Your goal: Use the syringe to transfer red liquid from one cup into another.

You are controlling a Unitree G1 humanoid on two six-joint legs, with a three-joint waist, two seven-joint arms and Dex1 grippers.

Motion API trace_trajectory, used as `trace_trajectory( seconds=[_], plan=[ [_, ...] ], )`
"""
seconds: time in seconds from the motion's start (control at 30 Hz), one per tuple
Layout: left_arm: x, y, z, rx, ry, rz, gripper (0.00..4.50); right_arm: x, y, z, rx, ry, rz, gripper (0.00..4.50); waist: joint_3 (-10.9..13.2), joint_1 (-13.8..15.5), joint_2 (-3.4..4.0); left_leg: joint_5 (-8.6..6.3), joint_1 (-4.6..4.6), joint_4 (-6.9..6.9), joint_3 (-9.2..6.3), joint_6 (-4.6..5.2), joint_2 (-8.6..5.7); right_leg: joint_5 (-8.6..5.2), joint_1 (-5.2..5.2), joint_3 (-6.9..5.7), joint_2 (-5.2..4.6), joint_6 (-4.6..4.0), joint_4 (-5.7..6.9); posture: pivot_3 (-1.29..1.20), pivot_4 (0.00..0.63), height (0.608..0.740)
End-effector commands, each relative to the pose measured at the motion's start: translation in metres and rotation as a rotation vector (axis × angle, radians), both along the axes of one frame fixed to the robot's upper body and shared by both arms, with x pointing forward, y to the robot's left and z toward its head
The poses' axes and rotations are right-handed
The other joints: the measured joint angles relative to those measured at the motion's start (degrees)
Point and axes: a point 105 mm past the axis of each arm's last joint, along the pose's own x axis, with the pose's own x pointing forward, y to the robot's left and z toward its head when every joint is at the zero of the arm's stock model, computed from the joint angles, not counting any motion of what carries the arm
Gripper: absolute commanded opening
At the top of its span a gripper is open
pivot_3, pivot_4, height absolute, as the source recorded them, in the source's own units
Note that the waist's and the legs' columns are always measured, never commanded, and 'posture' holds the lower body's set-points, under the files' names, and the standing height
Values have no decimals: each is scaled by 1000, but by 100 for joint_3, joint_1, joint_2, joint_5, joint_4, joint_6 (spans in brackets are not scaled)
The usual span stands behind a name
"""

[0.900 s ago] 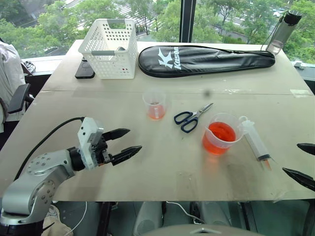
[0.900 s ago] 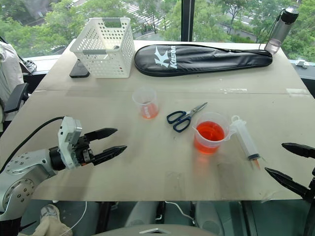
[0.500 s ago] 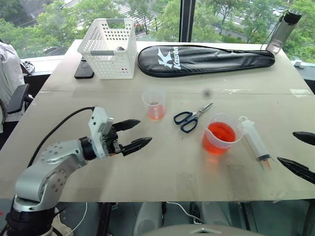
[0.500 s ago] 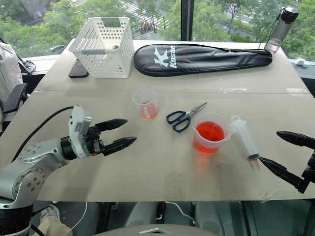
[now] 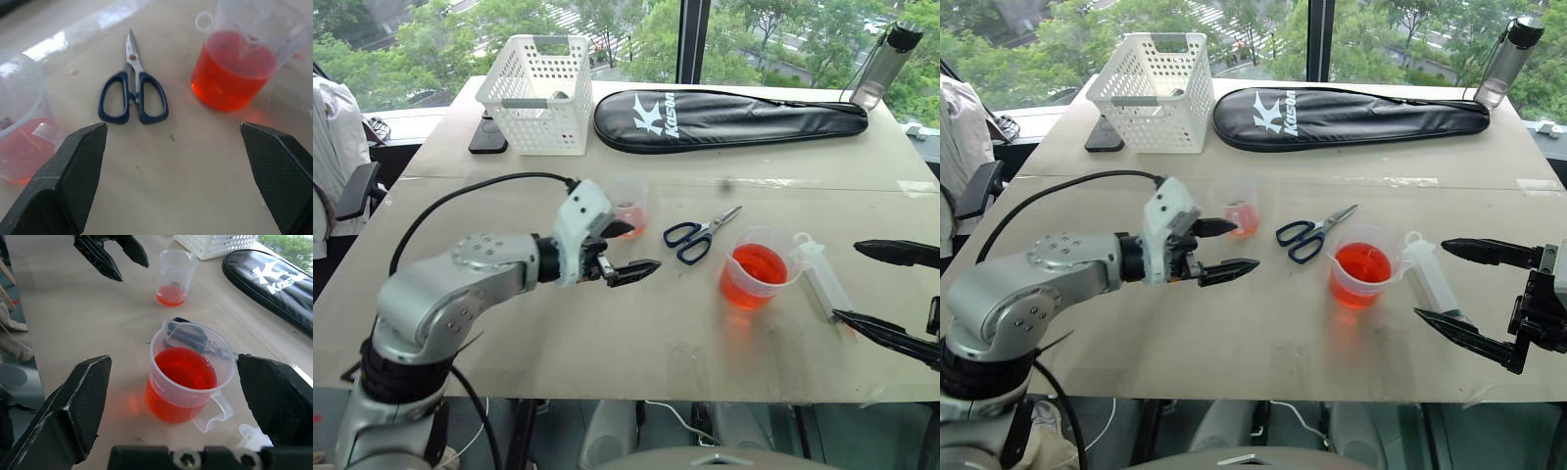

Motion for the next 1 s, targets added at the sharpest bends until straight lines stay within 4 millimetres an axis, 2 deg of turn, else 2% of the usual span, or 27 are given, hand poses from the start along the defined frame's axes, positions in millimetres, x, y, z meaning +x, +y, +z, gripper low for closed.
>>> trace_trajectory(
  seconds=[0.03, 0.17, 0.27, 0.37, 0.43, 0.6, 0.77, 1.0],
  plan=[
    [21, -20, 0, 28, 86, 34, 4414, 1, -1, 19, -9, -80, -17, 4500, 4, 4, -6, 0, 0, 4, -3, 0, -1, 0, 2, -3, 1, 1, 4, 0, 150, 724],
    [41, -41, -3, 94, 123, 88, 4414, 2, -5, 24, -20, -62, -73, 4500, 3, -2, -10, 1, 0, 7, -9, 1, -6, 0, 6, -2, 9, 5, 5, 0, 150, 724],
    [54, -51, -3, 146, 113, 150, 4414, 9, -8, 36, -13, -43, -136, 4500, 4, -46, -10, 2, -1, 5, -2, -2, -6, 0, 1, 7, 6, 5, 5, 0, 150, 724],
    [63, -61, -2, 231, 61, 178, 4414, 17, -8, 52, -37, -33, -172, 4500, 6, -43, -8, 14, -1, 4, 6, -22, -5, 0, -5, 13, 2, 5, 8, 0, 150, 724],
    [66, -71, 4, 213, 71, 179, 4414, 19, -6, 64, -32, -19, -175, 4500, 8, -24, -7, 11, -1, 1, 4, -16, -4, -1, -6, 12, 3, 3, 10, 0, 150, 724],
    [72, -77, 2, 242, 92, 214, 4414, 20, 3, 85, -19, -60, -143, 4500, 8, -18, -8, 4, -10, 1, 1, -6, -6, -1, -8, 9, 0, 3, 4, 0, 150, 724],
    [75, -87, -11, 278, 108, 237, 4414, 16, 13, 69, -40, -51, -95, 4500, 9, -11, -10, 14, -16, 1, 1, -22, -7, -1, -8, 10, -3, 6, -3, 0, 150, 724],
    [80, -88, -31, 339, 110, 256, 4414, 12, 13, 66, -29, -57, -89, 4500, 9, -25, -9, 14, -11, 0, 1, -22, -10, -3, -8, 11, -5, 9, 4, 0, 150, 724]
  ],
)
